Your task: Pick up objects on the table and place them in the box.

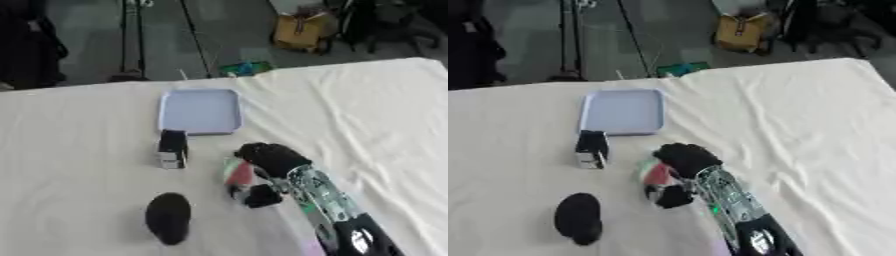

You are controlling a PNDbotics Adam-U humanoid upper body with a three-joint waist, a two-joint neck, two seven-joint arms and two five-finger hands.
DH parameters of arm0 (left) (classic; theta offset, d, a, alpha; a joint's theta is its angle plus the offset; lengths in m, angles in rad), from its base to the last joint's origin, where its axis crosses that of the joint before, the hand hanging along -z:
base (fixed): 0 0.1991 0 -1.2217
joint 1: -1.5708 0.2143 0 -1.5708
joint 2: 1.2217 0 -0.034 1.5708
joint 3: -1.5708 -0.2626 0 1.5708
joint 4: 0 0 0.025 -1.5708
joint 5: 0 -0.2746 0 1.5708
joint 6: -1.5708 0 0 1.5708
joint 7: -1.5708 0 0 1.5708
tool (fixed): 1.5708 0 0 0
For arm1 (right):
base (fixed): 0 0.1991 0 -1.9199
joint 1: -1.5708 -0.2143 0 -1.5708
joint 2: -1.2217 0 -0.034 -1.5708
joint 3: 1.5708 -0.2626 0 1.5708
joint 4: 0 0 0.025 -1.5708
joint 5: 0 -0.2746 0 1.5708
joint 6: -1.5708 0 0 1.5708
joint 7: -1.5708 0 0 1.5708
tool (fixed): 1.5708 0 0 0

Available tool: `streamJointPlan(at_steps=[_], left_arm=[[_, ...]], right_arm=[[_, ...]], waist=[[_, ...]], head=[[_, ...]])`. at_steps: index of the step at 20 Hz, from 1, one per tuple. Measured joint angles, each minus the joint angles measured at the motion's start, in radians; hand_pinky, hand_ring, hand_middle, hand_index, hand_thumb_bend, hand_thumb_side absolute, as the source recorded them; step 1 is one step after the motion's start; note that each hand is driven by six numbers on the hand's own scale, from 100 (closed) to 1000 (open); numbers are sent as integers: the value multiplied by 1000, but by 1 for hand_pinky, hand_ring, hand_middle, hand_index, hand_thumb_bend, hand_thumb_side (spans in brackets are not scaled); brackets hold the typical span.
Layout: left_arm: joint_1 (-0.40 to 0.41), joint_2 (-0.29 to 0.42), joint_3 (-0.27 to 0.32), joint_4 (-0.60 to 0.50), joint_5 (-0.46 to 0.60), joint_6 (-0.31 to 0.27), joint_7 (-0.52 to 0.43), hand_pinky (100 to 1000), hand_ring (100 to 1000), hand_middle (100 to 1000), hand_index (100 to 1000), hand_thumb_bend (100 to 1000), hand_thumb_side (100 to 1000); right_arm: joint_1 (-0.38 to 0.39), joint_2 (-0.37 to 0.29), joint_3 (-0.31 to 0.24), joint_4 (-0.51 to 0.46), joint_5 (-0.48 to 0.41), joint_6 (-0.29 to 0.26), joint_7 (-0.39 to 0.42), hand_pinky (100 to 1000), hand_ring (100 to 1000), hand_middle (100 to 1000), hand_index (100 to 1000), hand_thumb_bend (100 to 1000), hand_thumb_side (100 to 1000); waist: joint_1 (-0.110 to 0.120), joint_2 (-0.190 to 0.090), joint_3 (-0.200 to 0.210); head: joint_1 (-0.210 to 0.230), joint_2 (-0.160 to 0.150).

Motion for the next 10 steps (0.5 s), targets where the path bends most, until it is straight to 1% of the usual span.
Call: streamJointPlan(at_steps=[2, 3, 8, 9, 10], left_arm=[[0, 0, 0, 0, 0, 0, -1, 650, 689, 789, 668, 100, 862], [0, 0, 0, 0, 0, 0, -1, 651, 689, 789, 668, 100, 862], [0, 0, 0, 0, 0, 0, -1, 651, 689, 789, 669, 100, 862], [0, 0, 0, 0, 0, 0, -1, 652, 690, 790, 669, 100, 862], [0, 0, 0, 0, 0, 0, -1, 652, 690, 790, 669, 100, 863]], right_arm=[[-1, 0, -3, 2, -21, 5, 8, 886, 947, 944, 1000, 303, 801], [-4, 0, -4, 4, -30, 8, 11, 881, 925, 915, 1000, 264, 804], [-12, 0, -10, 5, -66, 19, 25, 879, 915, 870, 1000, 262, 800], [-15, 0, -11, 5, -74, 20, 27, 878, 908, 821, 1000, 245, 793], [-17, 0, -14, 5, -83, 21, 30, 877, 906, 811, 997, 238, 787]], waist=[[0, 0, 0], [0, 0, 0], [1, 0, 0], [1, 0, 0], [1, 0, 0]], head=[[-1, 0], [-2, 0], [-2, 0], [-2, 0], [-2, 0]])
